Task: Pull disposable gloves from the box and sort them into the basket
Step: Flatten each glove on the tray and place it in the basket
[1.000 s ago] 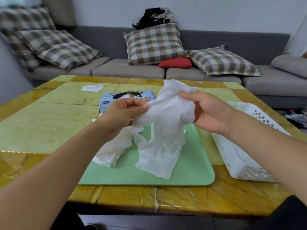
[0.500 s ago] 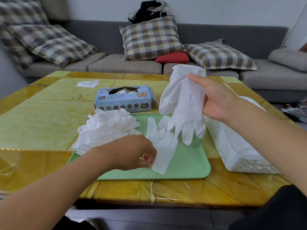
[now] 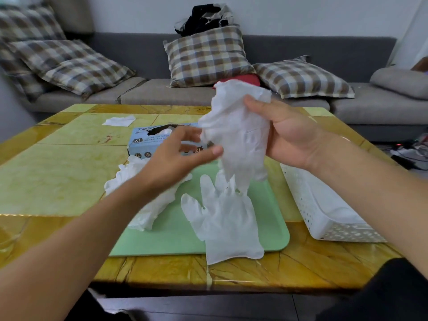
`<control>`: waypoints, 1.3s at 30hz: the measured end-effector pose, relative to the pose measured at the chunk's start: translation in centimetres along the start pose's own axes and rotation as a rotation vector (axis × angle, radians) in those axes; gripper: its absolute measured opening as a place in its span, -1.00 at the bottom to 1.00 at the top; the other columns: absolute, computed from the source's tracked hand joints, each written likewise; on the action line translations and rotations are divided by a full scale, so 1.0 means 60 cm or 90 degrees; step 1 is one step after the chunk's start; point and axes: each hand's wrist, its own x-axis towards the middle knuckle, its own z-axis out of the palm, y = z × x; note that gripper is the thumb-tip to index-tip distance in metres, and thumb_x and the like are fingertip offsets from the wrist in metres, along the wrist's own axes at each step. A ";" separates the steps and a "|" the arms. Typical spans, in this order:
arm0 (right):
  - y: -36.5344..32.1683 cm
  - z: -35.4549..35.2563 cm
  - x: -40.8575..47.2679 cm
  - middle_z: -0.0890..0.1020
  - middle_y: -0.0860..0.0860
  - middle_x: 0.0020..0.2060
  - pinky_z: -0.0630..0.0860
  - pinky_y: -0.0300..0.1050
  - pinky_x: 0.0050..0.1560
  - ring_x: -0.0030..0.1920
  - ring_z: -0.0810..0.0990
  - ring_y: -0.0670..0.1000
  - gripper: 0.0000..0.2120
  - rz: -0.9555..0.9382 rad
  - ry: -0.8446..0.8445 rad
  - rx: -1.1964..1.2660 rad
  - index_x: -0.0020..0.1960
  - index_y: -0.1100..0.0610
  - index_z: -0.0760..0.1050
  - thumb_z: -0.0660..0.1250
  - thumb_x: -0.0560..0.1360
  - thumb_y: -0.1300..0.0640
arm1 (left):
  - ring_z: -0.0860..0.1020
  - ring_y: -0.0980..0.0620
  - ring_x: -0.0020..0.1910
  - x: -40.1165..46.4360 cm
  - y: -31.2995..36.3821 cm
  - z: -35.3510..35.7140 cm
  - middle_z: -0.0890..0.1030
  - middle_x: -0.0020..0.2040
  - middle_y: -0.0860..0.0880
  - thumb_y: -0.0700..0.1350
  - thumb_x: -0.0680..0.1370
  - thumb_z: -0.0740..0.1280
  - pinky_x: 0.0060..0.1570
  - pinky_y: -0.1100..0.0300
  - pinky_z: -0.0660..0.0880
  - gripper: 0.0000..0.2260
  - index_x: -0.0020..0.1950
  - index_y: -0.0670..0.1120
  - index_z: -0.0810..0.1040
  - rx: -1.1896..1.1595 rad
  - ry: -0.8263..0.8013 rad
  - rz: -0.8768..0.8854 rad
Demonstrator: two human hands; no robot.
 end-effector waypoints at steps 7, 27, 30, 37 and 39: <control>0.018 0.006 -0.008 0.61 0.27 0.24 0.66 0.00 0.07 0.11 0.66 0.16 -0.60 0.071 0.006 -0.070 0.37 0.30 0.51 0.32 0.59 0.14 | 0.67 -0.10 0.11 0.022 0.040 0.007 0.70 0.13 -0.14 -0.06 0.38 0.58 0.17 -0.05 0.58 -0.52 0.24 -0.22 0.61 -0.201 -0.083 0.001; 0.018 -0.028 0.011 0.66 0.07 -0.20 0.64 -0.11 -0.03 -0.16 0.62 0.00 -0.80 -0.212 0.037 -0.504 -0.14 0.16 0.56 0.56 0.39 0.31 | 0.66 0.23 -0.17 0.044 0.015 -0.012 0.72 -0.13 0.11 -0.16 0.54 0.46 -0.09 0.37 0.55 -0.92 0.02 -0.04 0.69 0.067 0.025 0.181; 0.068 -0.059 0.000 0.72 0.10 -0.17 0.61 0.13 0.06 -0.13 0.69 0.03 -0.82 -0.049 -0.105 -0.749 -0.18 0.14 0.61 0.60 0.37 0.29 | 0.65 0.22 -0.17 0.023 -0.047 0.005 0.70 -0.20 0.14 -0.18 0.48 0.52 0.02 0.24 0.59 -0.87 -0.12 0.06 0.67 0.258 -0.179 0.126; 0.104 -0.072 -0.019 0.71 -0.05 -0.14 0.62 0.03 0.07 -0.05 0.68 -0.04 -0.87 0.112 -0.305 -0.847 -0.08 0.10 0.65 0.56 0.41 0.19 | 0.62 0.27 -0.08 -0.002 -0.071 0.032 0.69 -0.13 0.22 -0.09 0.49 0.52 0.03 0.20 0.56 -0.93 -0.05 0.03 0.71 0.347 -0.259 0.164; 0.098 -0.068 -0.024 0.71 -0.08 -0.14 0.63 0.01 0.06 -0.04 0.68 -0.07 -0.87 0.114 -0.316 -0.834 -0.07 0.09 0.66 0.56 0.41 0.18 | 0.61 0.27 -0.07 -0.008 -0.063 0.029 0.69 -0.12 0.21 -0.07 0.49 0.51 0.00 0.30 0.52 -0.94 -0.05 0.04 0.70 0.343 -0.248 0.198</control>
